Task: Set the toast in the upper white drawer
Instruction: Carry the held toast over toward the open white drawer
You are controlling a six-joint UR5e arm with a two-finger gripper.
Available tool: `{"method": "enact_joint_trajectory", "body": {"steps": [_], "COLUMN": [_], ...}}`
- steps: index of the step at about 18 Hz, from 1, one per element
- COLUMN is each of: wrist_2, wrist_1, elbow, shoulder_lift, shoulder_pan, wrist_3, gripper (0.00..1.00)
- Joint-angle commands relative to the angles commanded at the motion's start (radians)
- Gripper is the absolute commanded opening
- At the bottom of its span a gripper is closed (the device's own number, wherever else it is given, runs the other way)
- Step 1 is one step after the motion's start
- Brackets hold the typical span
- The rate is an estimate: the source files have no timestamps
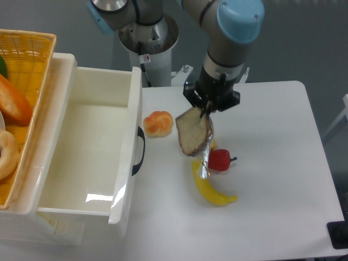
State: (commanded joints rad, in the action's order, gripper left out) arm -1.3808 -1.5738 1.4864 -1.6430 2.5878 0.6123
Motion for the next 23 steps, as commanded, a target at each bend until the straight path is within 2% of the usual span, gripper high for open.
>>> {"method": "enact_joint_trajectory", "body": {"steps": [3,9,15,23], "wrist_2": [0.005,0.005,0.009,0.101], "wrist_1": [-0.026,-0.083,-0.104,-0.127], "elbow": [0.002,-0.005,-0.014,0.006], "shoulder_lift": [0.049,0.106,0.137,0.180], "shoulder_pan": [-0.008,-0.012,-0.018,-0.035], "wrist_3": [-0.008,-0.003,-0.003,-0.009], "gripper": [0.00,0.00,0.00,0.00]}}
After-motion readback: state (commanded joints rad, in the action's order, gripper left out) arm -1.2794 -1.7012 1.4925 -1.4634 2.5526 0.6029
